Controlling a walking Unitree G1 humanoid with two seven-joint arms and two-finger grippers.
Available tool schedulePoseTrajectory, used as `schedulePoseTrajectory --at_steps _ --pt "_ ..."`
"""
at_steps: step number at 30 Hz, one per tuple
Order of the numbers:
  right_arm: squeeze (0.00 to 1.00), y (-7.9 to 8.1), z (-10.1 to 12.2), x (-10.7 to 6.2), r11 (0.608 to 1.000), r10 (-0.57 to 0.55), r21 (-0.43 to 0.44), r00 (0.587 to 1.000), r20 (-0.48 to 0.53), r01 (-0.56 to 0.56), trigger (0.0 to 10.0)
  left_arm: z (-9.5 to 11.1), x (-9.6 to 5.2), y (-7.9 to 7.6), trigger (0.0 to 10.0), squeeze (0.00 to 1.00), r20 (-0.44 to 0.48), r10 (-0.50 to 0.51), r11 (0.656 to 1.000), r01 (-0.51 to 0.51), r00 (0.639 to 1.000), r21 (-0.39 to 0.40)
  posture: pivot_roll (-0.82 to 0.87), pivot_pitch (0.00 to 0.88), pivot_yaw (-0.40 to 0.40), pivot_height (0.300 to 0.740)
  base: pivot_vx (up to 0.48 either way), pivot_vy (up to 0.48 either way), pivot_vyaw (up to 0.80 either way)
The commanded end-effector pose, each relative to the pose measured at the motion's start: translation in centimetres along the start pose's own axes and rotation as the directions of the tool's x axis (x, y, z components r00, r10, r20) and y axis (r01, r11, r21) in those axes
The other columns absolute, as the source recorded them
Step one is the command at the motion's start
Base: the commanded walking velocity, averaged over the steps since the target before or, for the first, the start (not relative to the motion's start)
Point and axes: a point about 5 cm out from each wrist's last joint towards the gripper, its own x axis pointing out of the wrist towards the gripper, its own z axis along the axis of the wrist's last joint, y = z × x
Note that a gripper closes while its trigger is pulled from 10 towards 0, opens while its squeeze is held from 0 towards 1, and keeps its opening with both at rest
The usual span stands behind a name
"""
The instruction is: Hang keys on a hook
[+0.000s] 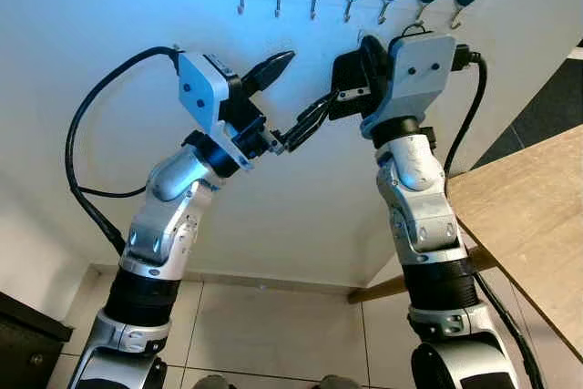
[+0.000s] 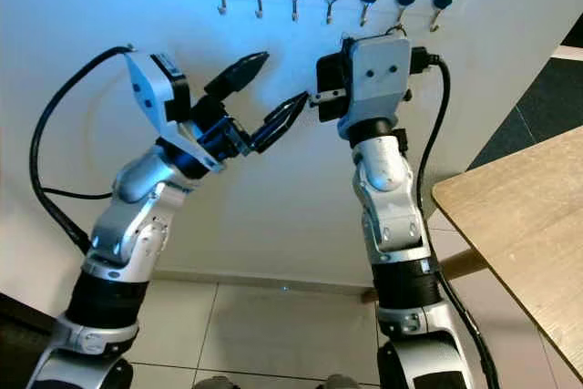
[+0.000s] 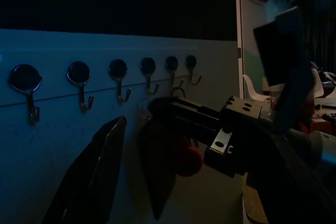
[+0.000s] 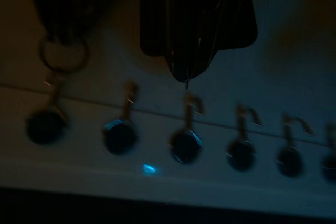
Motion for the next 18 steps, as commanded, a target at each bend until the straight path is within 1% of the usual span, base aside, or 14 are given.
schedulePoseTrajectory --at_steps 1,7,12,15,18 --pt "0.0 0.2 0.6 -0.1 1.0 0.015 0.02 0.999 0.04 -0.015 10.0 0.1 0.2 -0.4 10.0 0.0 0.007 -0.021 1.0 0.021 1.0 -0.006 0.03 0.058 -0.046 0.74 0.0 0.0 0.0" --pt "0.0 0.1 1.1 0.4 0.999 0.019 0.029 0.998 0.058 -0.02 10.0 0.1 0.2 -0.4 10.0 0.0 0.01 -0.024 1.0 0.024 1.0 -0.008 0.03 0.055 -0.045 0.74 0.0 0.0 0.0" --pt "0.0 -0.8 1.2 0.7 1.0 -0.008 0.026 0.998 0.059 0.006 10.0 0.0 0.3 -0.5 10.0 0.0 0.009 -0.028 1.0 0.028 1.0 -0.01 0.03 0.052 -0.045 0.74 0.0 0.0 0.0" --pt "0.0 -0.9 1.2 0.8 1.0 -0.013 0.026 0.998 0.059 0.011 10.0 0.0 0.3 -0.5 10.0 0.0 0.009 -0.028 1.0 0.028 1.0 -0.01 0.03 0.052 -0.045 0.74 0.0 0.0 0.0" --pt "0.0 -1.4 1.0 0.7 0.999 -0.027 0.043 0.998 0.053 0.025 10.0 0.0 0.3 -0.5 10.0 0.0 0.01 -0.028 1.0 0.029 1.0 -0.01 0.03 0.051 -0.045 0.74 0.0 0.0 0.0"
